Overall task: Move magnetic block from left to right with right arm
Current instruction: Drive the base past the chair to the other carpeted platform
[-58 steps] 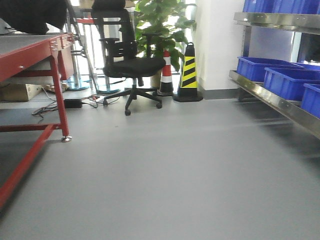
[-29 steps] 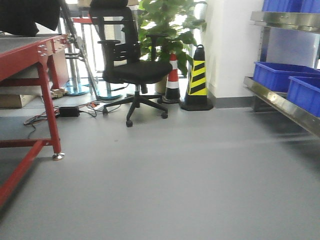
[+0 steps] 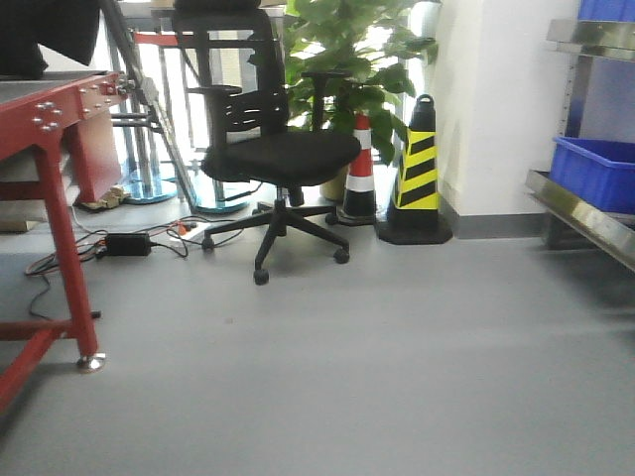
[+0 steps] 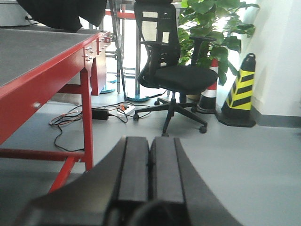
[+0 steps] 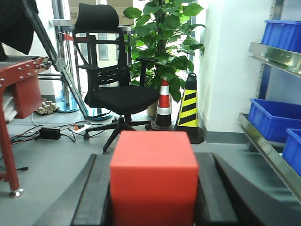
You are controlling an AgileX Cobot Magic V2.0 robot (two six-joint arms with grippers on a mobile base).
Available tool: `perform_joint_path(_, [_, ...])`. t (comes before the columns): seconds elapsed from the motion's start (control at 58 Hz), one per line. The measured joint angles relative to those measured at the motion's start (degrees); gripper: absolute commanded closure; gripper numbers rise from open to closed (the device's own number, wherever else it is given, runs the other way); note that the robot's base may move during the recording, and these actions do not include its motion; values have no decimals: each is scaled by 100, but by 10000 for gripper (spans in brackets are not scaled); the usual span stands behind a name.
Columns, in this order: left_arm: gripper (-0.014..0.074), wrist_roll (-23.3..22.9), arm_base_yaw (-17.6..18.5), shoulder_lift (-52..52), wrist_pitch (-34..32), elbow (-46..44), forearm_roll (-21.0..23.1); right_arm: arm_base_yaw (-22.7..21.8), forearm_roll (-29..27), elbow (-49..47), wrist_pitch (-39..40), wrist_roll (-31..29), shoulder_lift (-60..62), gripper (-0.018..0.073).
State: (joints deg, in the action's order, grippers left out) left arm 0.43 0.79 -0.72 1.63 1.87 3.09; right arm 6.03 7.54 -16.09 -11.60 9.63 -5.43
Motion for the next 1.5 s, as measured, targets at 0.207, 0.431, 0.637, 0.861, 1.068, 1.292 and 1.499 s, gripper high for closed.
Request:
perform_joint_path(0.207, [722, 0, 0, 0, 0, 0, 0, 0, 0, 0, 0, 0, 0, 316])
perform_joint_path(0.431, [722, 0, 0, 0, 0, 0, 0, -8, 0, 0, 0, 0, 0, 316])
perform_joint_path(0.637, [722, 0, 0, 0, 0, 0, 0, -8, 0, 0, 0, 0, 0, 316])
perform_joint_path(0.861, [722, 0, 0, 0, 0, 0, 0, -8, 0, 0, 0, 0, 0, 316])
perform_joint_path(1.068, [722, 0, 0, 0, 0, 0, 0, -8, 0, 0, 0, 0, 0, 316])
perform_joint_path(1.292, [722, 0, 0, 0, 0, 0, 0, -8, 0, 0, 0, 0, 0, 316])
perform_joint_path(1.499, [722, 0, 0, 0, 0, 0, 0, -8, 0, 0, 0, 0, 0, 316])
